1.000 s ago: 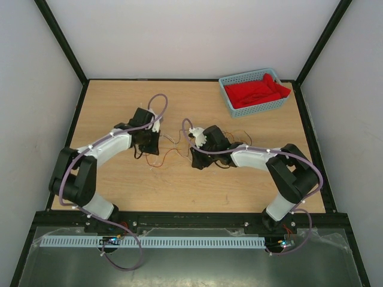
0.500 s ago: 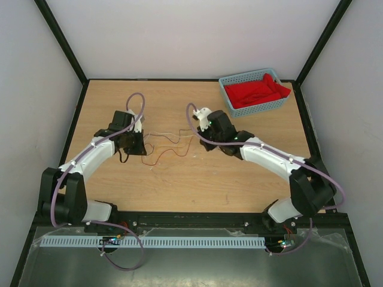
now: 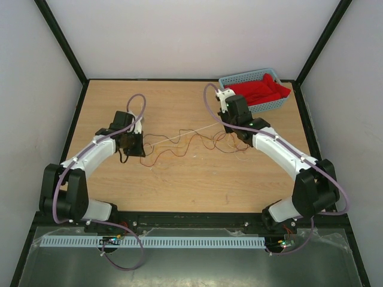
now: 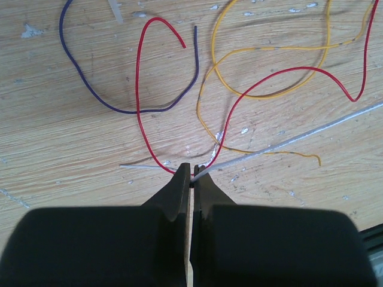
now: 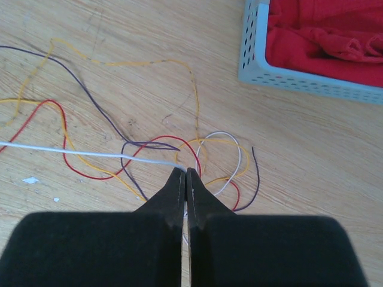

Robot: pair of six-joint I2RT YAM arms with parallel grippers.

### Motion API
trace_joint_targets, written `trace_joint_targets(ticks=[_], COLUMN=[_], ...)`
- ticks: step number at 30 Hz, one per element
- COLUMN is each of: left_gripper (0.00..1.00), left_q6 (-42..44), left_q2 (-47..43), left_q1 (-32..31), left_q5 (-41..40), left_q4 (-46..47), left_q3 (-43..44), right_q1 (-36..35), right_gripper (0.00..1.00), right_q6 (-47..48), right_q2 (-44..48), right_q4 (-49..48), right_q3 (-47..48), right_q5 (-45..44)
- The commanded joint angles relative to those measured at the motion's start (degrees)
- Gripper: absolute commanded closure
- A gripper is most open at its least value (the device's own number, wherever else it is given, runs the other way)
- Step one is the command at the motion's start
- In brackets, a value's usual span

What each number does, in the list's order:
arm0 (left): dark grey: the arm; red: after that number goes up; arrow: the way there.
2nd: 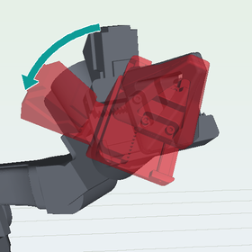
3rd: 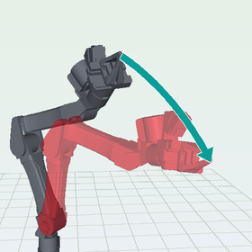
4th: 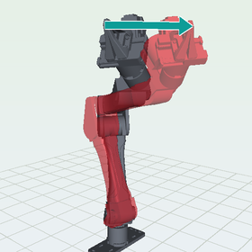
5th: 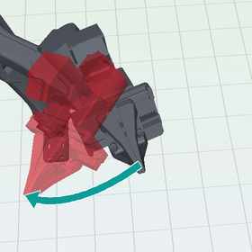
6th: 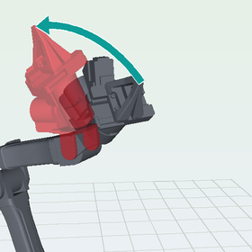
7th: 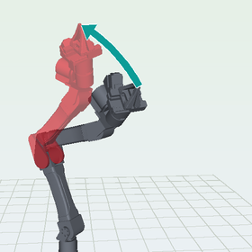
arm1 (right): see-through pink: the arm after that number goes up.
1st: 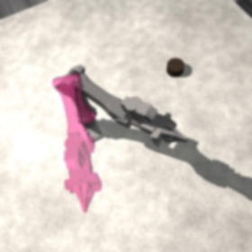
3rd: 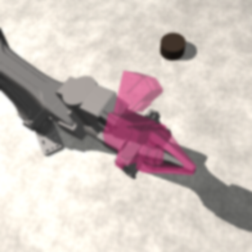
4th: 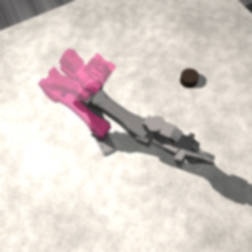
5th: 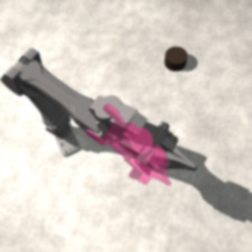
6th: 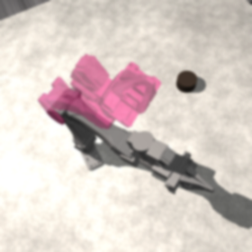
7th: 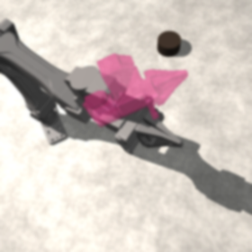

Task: Zip-tie the wires
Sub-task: Straighten the cable at the center of the board.

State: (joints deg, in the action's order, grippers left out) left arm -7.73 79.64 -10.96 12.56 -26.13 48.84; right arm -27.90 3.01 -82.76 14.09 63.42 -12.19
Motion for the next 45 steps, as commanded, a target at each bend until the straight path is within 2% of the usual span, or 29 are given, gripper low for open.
trace_joint_targets(ticks=[1,6,11,16,20,22,26,29,33,41,45], left_gripper=[1.00,1.00,1.00,1.00,1.00,0.98,0.81,0.76,0.65,0.28,0.20], left_q6=[1.1,1.5,1.6,1.6,1.8,1.8,1.9,1.9,1.8,1.6,0.9], left_q2=[2.0,3.1,4.3,7.0,9.3,10.2,10.5,10.0,8.7,3.6,-0.1], left_q1=[0.7,0.6,0.4,0.1,-0.2,-0.4,-0.6,-0.6,-0.6,0.3,2.9], left_q5=[-2.5,-3.6,-2.6,-2.6,-2.7,-3.4,-4.0,-4.3,-5.0,-4.9,-2.1], left_q4=[-2.8,-3.6,-3.6,-3.7,-3.9,-4.0,-4.2,-4.5,-5.6,-8.5,-9.1], left_q3=[1.5,2.5,3.3,3.7,4.3,4.5,4.9,5.4,6.6,10.1,11.7], right_q1=[0.7,0.7,0.7,0.7,0.6,0.6,0.6,0.6,0.7,1.0,1.1], right_gripper=[0.96,0.96,0.88,0.71,0.64,0.55,0.39,0.35,0.27,0.11,0.03], right_q6=[0.6,-0.7,-1.5,-1.0,-0.9,-0.9,-1.0,-1.1,-0.9,-1.7,-1.3], right_q2=[-3.7,-8.3,-11.9,-15.8,-17.3,-17.3,-14.9,-12.3,-9.0,-2.6,-2.2], right_q4=[2.0,-1.8,-6.5,-8.1,-8.3,-8.3,-8.1,-6.9,-3.6,-1.0,0.1], right_q3=[1.1,-0.7,-2.3,-2.4,-2.1,-2.1,-2.7,-2.5,-1.9,-2.3,-2.2], right_q5=[-5.0,-1.4,2.9,3.2,4.6,4.9,5.3,5.8,5.2,6.4,8.7])
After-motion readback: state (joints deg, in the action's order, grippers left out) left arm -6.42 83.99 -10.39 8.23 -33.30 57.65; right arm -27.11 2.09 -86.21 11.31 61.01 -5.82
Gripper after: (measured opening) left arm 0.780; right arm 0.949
